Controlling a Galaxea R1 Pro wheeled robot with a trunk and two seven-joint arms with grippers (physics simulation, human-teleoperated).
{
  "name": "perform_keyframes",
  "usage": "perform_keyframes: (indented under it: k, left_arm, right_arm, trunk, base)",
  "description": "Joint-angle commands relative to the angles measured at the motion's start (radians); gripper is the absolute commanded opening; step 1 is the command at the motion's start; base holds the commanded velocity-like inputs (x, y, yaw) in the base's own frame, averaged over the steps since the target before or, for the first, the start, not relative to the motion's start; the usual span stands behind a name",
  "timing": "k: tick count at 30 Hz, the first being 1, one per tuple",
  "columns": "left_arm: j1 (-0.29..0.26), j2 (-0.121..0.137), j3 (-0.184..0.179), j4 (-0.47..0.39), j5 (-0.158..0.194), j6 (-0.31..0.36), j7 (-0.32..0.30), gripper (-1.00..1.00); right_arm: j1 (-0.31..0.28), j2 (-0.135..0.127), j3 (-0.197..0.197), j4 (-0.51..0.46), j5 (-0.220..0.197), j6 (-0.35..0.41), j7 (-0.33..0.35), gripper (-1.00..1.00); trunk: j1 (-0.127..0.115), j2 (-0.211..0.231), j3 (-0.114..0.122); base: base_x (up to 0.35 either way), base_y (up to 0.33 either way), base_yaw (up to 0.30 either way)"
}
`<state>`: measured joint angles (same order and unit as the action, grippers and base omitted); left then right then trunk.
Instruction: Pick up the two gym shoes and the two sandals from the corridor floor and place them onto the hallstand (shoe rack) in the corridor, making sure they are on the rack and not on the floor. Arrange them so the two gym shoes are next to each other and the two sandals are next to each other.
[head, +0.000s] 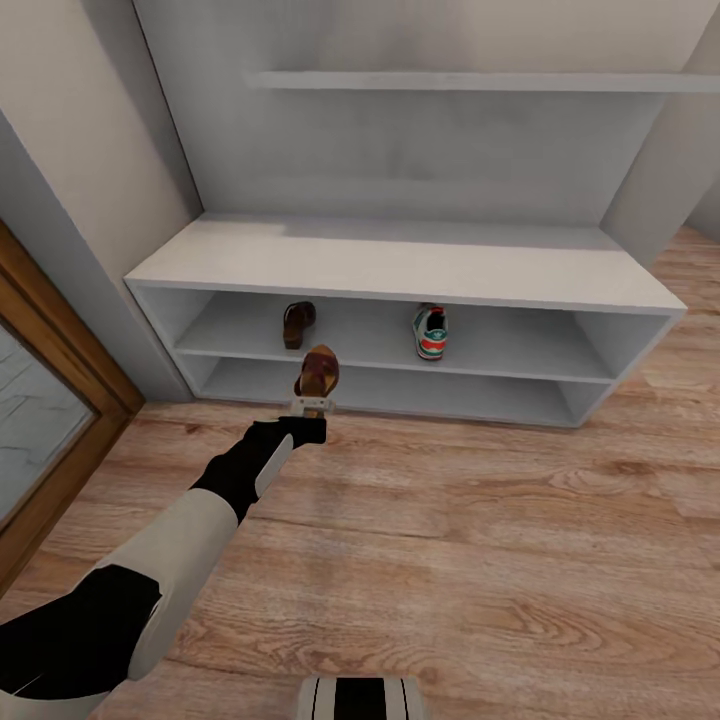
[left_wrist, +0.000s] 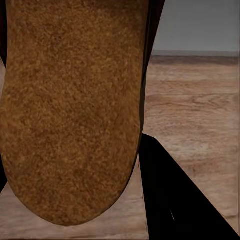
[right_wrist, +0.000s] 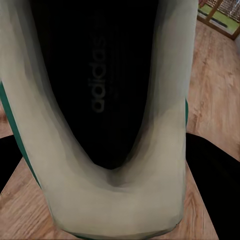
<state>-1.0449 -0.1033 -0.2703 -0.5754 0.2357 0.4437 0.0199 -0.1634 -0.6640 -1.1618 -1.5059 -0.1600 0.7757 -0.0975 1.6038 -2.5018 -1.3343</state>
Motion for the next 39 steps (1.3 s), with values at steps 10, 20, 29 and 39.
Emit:
perform_keyframes:
  k: [10,20,29,39]
  left_arm:
    - [-0.009,0.001,-0.003,0.046,0.014,0.005,0.002,-1.0]
    - [-0.065,0.002,-0.003,0.05,0.009,0.102,0.002,-1.0]
    - [-0.118,0.002,-0.003,0.043,0.012,0.11,0.0,-1.0]
    - [-0.111,0.002,-0.001,0.047,0.003,0.11,0.002,-1.0]
  right_arm:
    - [-0.001,0.0,0.001,0.0,-0.01,0.004,-0.01,-1.0]
    - [-0.001,0.0,0.001,0.0,-0.009,0.004,-0.01,-1.0]
    - [-0.001,0.0,0.001,0.0,-0.009,0.004,-0.01,-1.0]
    - [-0.001,0.0,0.001,0.0,-0.009,0.004,-0.011,-1.0]
  trunk:
    - [0.0,0.0,-0.001]
    - [0.0,0.0,-0.001]
    - [0.0,0.0,-0.001]
    - [0.0,0.0,-0.001]
  base:
    - [0.025,-0.019,0.0]
    - [0.0,0.0,0.0]
    - [0.0,0.0,0.0]
    - [0.0,0.0,0.0]
